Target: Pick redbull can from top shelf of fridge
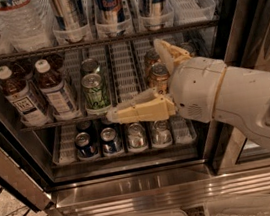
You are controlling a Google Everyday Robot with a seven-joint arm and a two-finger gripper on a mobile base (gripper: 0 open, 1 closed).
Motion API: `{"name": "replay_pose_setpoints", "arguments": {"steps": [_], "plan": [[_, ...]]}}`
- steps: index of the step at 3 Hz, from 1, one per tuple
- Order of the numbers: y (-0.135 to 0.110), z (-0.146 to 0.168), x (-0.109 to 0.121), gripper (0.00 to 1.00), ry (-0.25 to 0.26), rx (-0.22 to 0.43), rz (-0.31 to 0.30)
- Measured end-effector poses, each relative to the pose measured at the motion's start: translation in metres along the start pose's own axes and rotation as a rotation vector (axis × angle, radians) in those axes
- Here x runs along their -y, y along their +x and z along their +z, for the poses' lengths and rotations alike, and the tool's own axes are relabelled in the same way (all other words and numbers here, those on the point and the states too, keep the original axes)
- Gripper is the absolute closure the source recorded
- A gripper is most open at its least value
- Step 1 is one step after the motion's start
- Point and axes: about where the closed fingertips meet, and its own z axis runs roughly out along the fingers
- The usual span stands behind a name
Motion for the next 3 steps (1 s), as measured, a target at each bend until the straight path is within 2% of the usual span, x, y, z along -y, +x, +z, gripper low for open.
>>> {"name": "replay_pose_setpoints", "arguments": {"steps": [1,2,3], "plan": [[-0.002,-0.008,0.006,0.00,0.023,0.034,0.029],[-0.009,-0.004,0.013,0.00,0.065,0.062,0.007],[-0.014,0.009,0.025,0.00,0.117,0.053,-0.042]]}}
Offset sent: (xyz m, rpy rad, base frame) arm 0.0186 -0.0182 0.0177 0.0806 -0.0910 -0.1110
